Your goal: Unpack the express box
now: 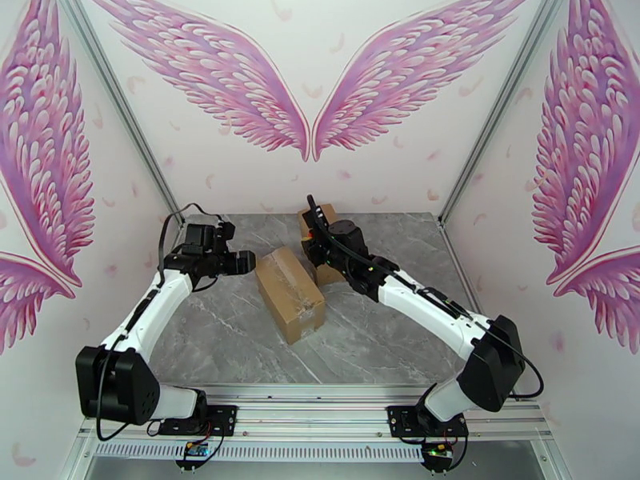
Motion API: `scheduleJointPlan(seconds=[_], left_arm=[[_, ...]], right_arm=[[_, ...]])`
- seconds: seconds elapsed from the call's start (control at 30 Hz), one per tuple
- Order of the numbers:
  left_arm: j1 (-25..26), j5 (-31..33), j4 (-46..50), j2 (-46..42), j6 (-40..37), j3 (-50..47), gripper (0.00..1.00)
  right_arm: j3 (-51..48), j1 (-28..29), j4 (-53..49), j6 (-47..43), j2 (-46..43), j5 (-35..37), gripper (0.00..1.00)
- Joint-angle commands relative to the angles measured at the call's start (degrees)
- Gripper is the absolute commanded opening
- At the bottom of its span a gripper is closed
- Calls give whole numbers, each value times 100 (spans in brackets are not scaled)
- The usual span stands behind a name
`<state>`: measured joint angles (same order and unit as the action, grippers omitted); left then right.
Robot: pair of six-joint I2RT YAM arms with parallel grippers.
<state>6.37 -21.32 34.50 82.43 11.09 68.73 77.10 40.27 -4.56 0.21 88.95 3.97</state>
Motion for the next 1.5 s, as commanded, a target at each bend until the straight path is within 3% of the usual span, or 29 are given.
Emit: scheduleJointPlan(seconds=[0.0,0.1,0.53,0.77,1.2,1.47], left_arm=[[-57,-724,-647,84,-22,17,81],[3,-958,-970,57,38,-208,81],[139,-927,-1656,581,60,-607,80],[336,-998,-1770,222,291,-1108,74],[637,-685,-1309,-810,616,-1871,71],[580,-381,-948,-757,71,-1633,70]], right_arm=[[311,157,626,332,185,4,4],[436,266,774,268,374,8,4],[701,401,1386,577,922,-238,3],[908,396,1318,446,1062,-265,4],[1036,397,1170,662,1184,-849,3],[581,471,1451,766,1000,-819,2]])
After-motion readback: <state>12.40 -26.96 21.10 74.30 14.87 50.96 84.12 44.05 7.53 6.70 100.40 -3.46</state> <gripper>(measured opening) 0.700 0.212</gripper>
